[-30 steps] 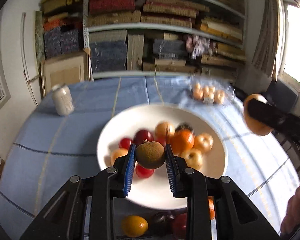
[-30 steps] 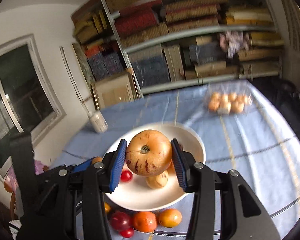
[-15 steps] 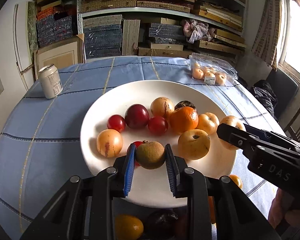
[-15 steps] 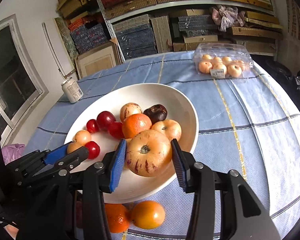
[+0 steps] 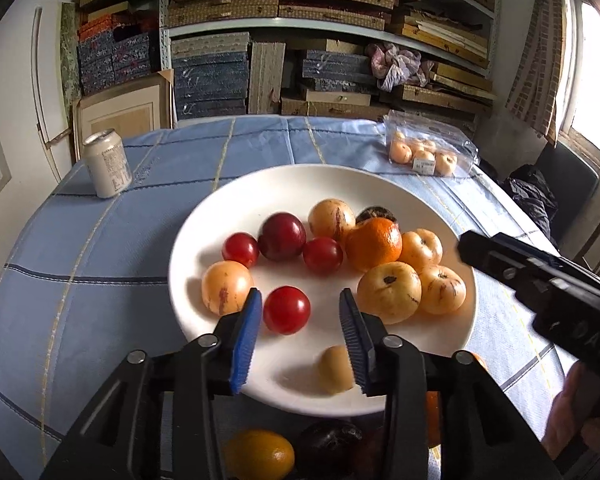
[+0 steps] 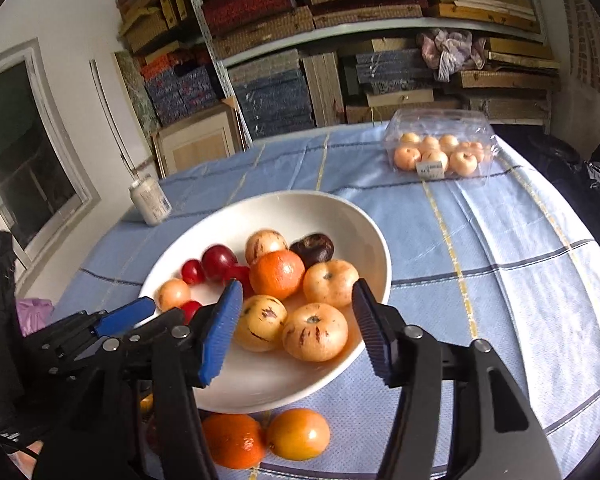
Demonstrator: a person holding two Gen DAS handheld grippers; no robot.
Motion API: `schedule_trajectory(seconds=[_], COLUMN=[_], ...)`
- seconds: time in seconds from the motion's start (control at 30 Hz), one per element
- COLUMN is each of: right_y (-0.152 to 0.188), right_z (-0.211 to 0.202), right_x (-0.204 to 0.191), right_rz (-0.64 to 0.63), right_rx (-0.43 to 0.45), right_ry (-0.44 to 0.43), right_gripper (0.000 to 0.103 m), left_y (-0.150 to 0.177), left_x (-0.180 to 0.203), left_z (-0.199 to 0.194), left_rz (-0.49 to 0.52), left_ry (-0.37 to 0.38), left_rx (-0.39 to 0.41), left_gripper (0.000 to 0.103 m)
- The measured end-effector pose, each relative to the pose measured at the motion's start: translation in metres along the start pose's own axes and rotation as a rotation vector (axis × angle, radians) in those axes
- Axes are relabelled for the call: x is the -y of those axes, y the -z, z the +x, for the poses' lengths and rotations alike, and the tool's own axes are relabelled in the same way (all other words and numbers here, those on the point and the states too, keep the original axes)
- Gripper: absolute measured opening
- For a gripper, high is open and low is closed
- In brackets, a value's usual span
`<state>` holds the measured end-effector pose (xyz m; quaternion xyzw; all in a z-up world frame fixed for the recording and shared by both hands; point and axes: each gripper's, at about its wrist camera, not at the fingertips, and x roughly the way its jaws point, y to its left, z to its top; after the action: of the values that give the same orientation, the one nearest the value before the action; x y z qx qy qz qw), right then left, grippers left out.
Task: Organize fruits
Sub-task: 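Carry the pepino and small fruit onto the white plate and open both tools, then move both tools back down to the fruit cluster on the cloth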
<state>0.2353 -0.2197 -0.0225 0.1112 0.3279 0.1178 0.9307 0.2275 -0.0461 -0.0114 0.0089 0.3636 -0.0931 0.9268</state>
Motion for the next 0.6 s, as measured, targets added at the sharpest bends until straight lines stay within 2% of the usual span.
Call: schedule_trajectory(seconds=[0.1, 0.23, 0.33, 0.4, 0.47, 0.53, 0.6], right_y=[-0.005, 0.003, 0.033, 0.06, 0.083, 0.095, 0.098], right_z=[-0.024, -0.062, -0.086, -0.093, -0.094, -0.094, -0.1], right_x=[-0.002, -0.007, -0.005, 0.0, 0.003, 0.002, 0.0], right_rz=[0.001, -0.025, -0.033, -0.022, -0.006, -0.015, -0.024], right_rx=[0.055, 0.136, 0.172, 0.158, 0.109, 0.08, 0.103], right_ry=[-0.023, -0.032, -0.024, -0.006, 0.001, -0.003, 0.003], right_gripper=[0.057, 0.068, 0.072, 0.076, 0.076, 0.079, 0.083], left_y=[-0.002, 0.002, 0.024, 0.047, 0.07, 0.08, 0.086], left_x=[-0.009, -0.024, -0.036, -0.043, -0.051, -0.055, -0.055], left_z=[-0.013, -0.04, -0.062, -0.073, -0.076, -0.074, -0.075], left_rz=[-0.029, -0.061, -0.083, -0.089, -0.095, -0.093, -0.091], left_ry=[-0.01, -0.014, -0.028, -0.062, -0.11, -0.132, -0.136], left_rx=[0.04, 0.086, 0.105, 0.112, 0.092, 0.059, 0.056], left_gripper=[0.065, 0.066, 0.07, 0.071, 0.071, 0.071, 0.071])
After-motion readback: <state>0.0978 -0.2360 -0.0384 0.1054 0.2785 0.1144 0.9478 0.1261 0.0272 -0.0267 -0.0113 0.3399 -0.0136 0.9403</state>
